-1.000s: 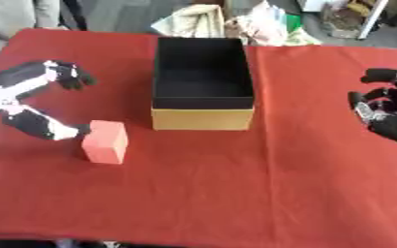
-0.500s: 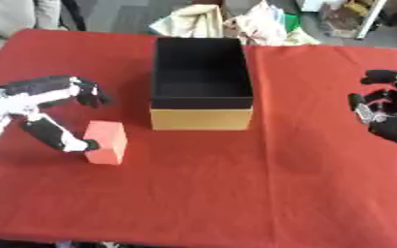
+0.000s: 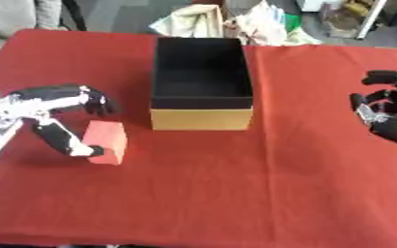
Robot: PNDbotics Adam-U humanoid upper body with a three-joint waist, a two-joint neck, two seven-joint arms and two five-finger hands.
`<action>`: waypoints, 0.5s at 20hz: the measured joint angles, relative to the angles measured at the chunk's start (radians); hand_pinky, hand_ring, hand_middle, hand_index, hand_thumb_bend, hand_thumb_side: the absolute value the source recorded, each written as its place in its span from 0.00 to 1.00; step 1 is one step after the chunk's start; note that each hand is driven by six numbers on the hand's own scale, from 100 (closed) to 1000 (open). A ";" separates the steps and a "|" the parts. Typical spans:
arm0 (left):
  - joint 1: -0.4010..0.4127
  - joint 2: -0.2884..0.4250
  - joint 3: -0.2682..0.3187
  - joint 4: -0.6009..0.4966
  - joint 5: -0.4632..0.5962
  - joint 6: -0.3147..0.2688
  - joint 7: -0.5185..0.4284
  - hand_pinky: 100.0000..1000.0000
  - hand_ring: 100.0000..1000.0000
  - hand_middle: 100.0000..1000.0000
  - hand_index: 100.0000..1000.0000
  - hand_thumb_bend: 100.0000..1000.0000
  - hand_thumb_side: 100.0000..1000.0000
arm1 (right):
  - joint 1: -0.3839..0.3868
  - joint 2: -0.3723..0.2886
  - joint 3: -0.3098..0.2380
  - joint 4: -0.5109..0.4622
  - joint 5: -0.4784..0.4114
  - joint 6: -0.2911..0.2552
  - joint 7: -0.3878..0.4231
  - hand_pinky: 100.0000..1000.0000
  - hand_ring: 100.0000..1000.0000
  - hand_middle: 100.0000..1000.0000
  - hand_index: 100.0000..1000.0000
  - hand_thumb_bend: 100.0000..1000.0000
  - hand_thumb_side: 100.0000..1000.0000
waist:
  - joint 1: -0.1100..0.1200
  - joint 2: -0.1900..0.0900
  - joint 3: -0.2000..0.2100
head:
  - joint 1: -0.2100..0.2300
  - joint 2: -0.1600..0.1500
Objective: Pick up objects on the table and place them in the box.
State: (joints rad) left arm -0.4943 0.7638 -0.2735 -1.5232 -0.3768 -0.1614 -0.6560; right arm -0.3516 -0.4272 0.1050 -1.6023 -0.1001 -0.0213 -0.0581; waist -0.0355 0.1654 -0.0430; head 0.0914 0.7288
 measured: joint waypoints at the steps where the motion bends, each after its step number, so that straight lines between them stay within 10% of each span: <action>1: 0.000 -0.001 -0.001 0.007 -0.004 -0.002 -0.003 0.72 0.72 0.71 0.84 0.41 0.10 | 0.000 0.000 0.000 0.000 0.000 0.000 0.000 0.37 0.49 0.65 0.74 0.19 0.00 | 0.000 0.000 0.000 | 0.000 0.000; 10: -0.015 -0.020 -0.012 0.042 -0.046 -0.018 -0.033 0.71 0.68 0.55 0.78 0.18 0.05 | 0.000 0.000 0.000 0.000 0.000 0.000 0.000 0.37 0.49 0.65 0.74 0.18 0.00 | 0.000 0.000 0.000 | 0.000 0.000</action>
State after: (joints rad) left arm -0.5088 0.7441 -0.2855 -1.4812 -0.4223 -0.1796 -0.6889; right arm -0.3514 -0.4272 0.1050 -1.6019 -0.1001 -0.0214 -0.0580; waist -0.0357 0.1654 -0.0431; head 0.0915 0.7288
